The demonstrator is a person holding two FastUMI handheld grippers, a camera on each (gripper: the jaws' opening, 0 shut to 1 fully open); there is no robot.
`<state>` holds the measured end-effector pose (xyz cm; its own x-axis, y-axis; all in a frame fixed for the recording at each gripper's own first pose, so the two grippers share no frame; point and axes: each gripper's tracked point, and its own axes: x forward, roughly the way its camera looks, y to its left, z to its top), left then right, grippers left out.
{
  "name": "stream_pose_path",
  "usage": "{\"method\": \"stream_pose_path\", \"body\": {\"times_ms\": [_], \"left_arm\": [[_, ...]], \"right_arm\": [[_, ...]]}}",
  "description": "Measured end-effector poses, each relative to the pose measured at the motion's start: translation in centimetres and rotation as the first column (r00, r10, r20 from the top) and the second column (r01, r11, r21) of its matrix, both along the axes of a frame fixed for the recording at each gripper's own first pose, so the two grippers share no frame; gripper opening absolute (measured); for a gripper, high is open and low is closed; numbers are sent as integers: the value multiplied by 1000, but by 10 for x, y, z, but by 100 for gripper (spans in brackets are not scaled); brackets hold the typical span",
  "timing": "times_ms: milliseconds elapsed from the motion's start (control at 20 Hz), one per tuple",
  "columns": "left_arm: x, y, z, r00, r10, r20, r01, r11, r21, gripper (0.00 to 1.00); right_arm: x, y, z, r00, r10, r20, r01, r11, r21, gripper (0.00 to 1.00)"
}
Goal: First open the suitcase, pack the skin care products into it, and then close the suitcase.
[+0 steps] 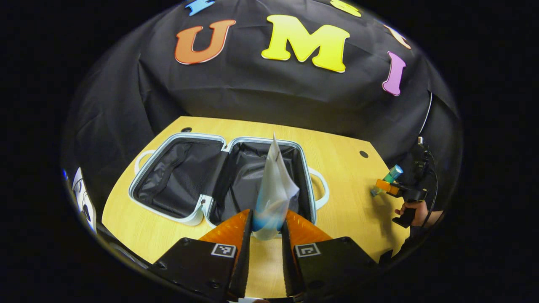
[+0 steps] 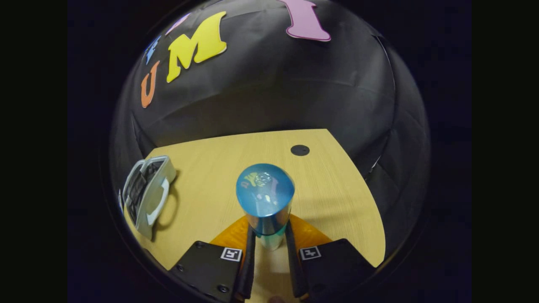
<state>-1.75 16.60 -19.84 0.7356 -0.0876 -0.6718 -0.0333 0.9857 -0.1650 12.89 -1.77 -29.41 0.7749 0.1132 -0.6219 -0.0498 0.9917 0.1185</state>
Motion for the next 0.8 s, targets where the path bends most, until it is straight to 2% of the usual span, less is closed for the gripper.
{"method": "stream_pose_path", "body": {"times_ms": [150, 250, 350, 450, 500, 600, 700, 800], "left_arm": [[26, 17, -20, 991, -102, -89, 99, 994, -38, 37], [40, 26, -43, 969, -171, -180, 165, 985, -51, 37], [49, 30, -66, 933, -225, -282, 214, 974, -69, 37], [57, 27, -88, 895, -259, -362, 234, 966, -111, 37], [58, 25, -101, 875, -270, -402, 232, 962, -142, 37], [58, 23, -122, 825, -292, -484, 219, 955, -202, 37], [60, 22, -139, 785, -301, -541, 207, 951, -230, 37], [64, 21, -147, 749, -321, -579, 209, 944, -253, 37]], "right_arm": [[-26, 15, 37, 998, 57, -4, -57, 998, 40, 33], [-48, 28, 57, 995, 94, -29, -91, 990, 106, 31], [-72, 37, 74, 992, 112, -49, -104, 983, 149, 33], [-94, 40, 87, 991, 121, -52, -113, 983, 148, 33], [-104, 44, 93, 991, 122, -54, -112, 982, 151, 30], [-119, 51, 105, 992, 116, -57, -105, 979, 174, 33], [-132, 57, 114, 992, 118, -53, -107, 978, 177, 30], [-144, 62, 118, 989, 132, -60, -121, 979, 165, 33]]}}
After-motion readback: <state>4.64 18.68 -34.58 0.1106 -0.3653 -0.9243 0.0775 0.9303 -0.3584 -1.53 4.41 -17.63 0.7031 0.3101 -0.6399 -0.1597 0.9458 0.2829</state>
